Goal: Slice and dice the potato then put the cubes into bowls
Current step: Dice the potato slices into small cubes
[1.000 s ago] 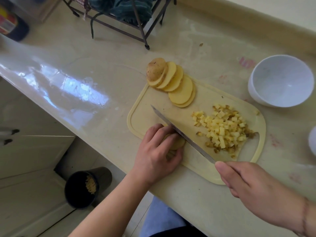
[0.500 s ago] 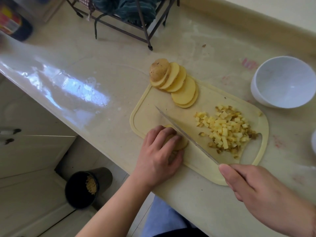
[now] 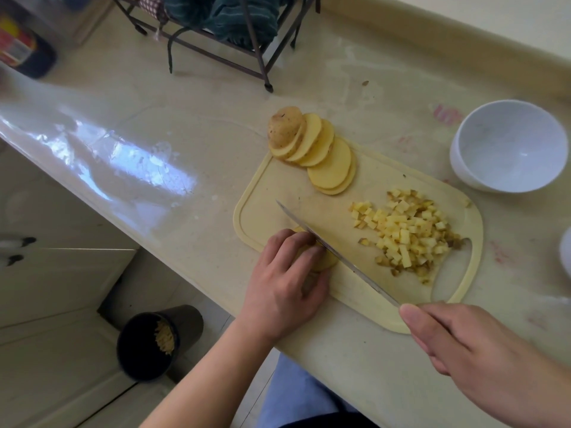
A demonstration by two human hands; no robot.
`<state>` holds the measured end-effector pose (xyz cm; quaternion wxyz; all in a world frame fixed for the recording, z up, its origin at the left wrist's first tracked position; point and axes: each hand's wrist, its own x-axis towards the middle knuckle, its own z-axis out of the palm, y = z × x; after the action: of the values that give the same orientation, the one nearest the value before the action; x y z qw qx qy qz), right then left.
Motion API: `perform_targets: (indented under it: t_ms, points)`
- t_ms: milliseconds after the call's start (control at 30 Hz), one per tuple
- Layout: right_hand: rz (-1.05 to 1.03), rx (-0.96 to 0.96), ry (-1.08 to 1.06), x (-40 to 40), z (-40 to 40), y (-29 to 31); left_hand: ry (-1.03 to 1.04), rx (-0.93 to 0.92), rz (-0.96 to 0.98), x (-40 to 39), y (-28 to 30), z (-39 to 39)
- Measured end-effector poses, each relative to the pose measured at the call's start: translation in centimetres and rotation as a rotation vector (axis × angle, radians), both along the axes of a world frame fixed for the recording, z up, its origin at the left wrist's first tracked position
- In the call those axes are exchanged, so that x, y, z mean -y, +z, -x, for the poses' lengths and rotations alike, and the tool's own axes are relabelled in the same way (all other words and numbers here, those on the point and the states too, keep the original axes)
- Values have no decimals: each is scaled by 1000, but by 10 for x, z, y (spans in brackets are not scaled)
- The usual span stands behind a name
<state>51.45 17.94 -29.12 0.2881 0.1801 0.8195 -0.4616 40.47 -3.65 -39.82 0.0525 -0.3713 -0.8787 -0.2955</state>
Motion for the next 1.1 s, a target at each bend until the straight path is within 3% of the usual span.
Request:
perform_targets:
  t_ms: [500,733,1100]
  points:
    - [35,44,-10,-4,-2,-7,2,13,-3,-1,1,2]
    - [15,-69,18,9,21,-20,13,12,-9,-2,2,2]
    - [111,9,-49,2,18,-9,2,-54,-59,0,0,0]
